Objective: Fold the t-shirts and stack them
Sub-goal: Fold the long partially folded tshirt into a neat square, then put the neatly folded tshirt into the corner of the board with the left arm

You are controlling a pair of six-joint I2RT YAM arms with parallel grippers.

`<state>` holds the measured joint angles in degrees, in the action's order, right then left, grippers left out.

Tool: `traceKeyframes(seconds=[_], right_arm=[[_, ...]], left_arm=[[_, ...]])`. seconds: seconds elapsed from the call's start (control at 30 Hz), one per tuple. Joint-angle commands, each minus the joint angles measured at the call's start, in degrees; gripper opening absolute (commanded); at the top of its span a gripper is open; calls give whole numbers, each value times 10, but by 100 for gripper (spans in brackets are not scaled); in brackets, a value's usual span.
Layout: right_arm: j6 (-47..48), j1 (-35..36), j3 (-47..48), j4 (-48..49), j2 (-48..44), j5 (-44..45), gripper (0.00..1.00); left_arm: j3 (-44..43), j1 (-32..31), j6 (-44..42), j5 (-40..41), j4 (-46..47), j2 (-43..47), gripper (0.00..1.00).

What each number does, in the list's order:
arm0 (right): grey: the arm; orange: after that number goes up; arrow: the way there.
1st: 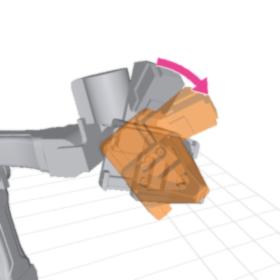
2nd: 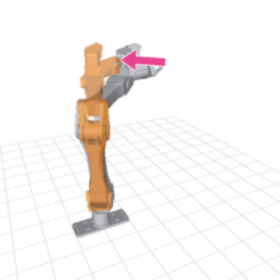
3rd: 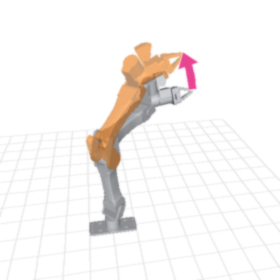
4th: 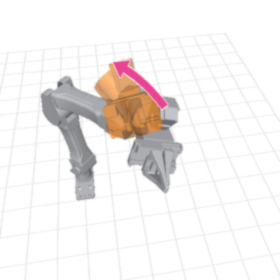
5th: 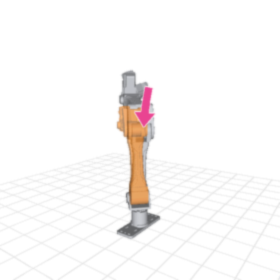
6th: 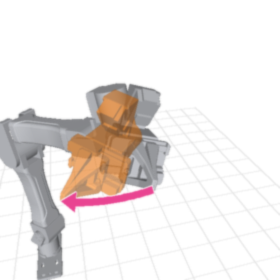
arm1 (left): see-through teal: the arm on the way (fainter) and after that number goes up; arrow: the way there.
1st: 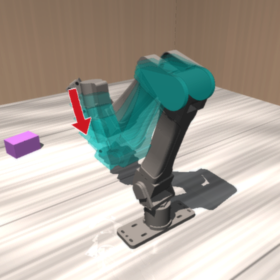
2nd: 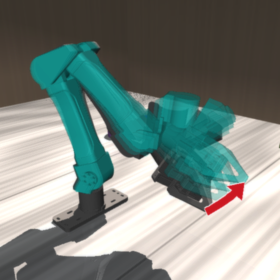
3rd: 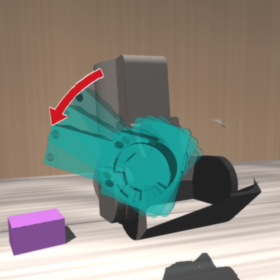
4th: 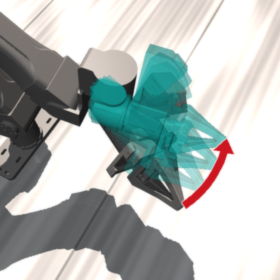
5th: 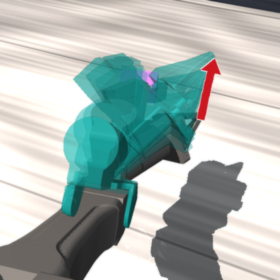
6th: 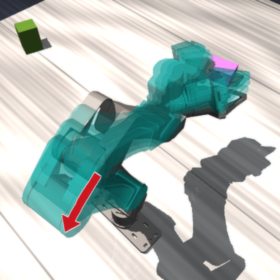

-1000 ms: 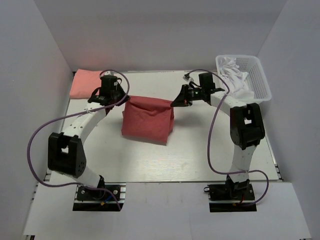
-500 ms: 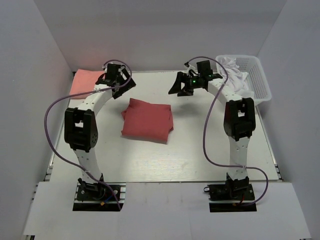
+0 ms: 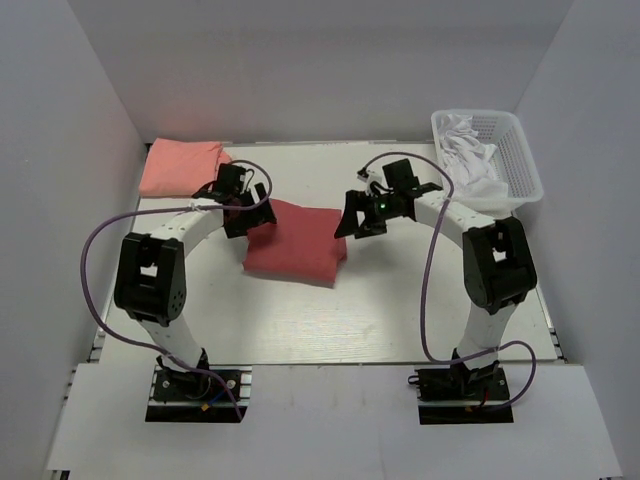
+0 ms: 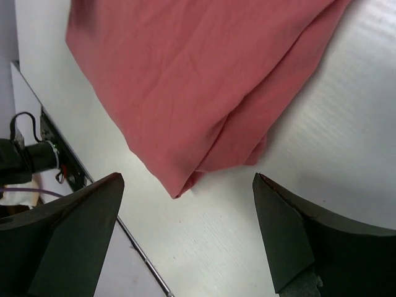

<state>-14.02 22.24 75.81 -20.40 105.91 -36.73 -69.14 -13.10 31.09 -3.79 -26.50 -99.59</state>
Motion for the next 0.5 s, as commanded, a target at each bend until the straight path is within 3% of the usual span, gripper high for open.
traceKeyframes(seconds=[0.0, 0.47], right_arm=[[2, 9, -28, 31, -19, 9, 90], [6, 17, -117, 48, -105, -3, 90]], left_arm=[[2, 1, -30, 12, -18, 3, 100], [0, -18, -74, -4, 28, -113, 90]])
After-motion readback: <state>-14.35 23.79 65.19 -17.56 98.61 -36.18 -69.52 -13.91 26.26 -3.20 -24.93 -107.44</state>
